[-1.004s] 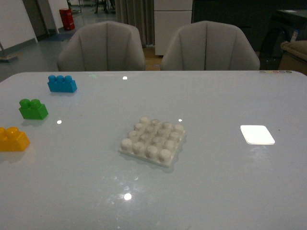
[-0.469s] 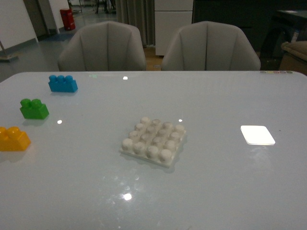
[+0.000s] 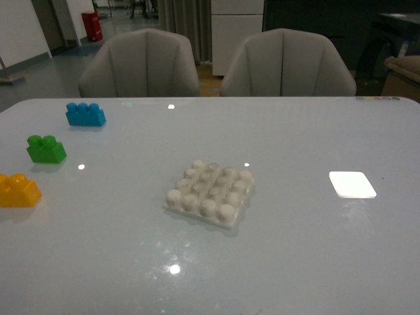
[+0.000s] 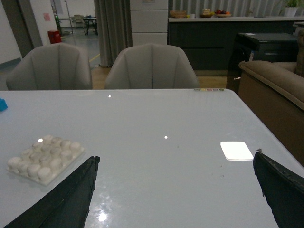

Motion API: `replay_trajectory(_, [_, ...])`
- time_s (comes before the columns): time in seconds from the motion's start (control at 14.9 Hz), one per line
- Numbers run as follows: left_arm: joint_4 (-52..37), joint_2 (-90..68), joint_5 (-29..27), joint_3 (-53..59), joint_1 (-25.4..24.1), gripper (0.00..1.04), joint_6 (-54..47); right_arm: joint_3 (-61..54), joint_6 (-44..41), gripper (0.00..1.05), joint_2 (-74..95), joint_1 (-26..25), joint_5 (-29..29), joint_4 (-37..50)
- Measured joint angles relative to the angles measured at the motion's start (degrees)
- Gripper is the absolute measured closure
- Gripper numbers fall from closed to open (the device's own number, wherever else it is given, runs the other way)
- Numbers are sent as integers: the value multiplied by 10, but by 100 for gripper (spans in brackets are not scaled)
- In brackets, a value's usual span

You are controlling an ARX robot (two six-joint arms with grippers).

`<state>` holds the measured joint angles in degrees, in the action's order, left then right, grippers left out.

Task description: Insert yellow block into base center

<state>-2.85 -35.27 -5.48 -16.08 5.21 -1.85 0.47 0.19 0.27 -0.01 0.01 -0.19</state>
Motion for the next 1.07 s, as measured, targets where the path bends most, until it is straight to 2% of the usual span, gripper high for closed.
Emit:
replay_trajectory(0.13, [-34, -45, 18, -11, -14, 7, -3, 0, 0, 6, 0, 0, 0, 0])
replay_trajectory(0.27, [-156, -227, 71, -94, -59, 7, -23, 0, 0, 6, 0, 0, 0, 0])
replay_trajectory(0.33, [-175, -320, 104, -150, -85, 7, -32, 0, 0, 6, 0, 0, 0, 0])
replay_trajectory(0.4, [-178, -415, 113, -205, -109, 7, -40, 0, 0, 6, 0, 0, 0, 0])
replay_trajectory(0.67, [-75, -696, 120, -410, -177, 7, -87, 0, 0, 6, 0, 0, 0, 0])
replay_trajectory(1.07, [48, -785, 131, -524, -196, 7, -106, 0, 0, 6, 0, 0, 0, 0])
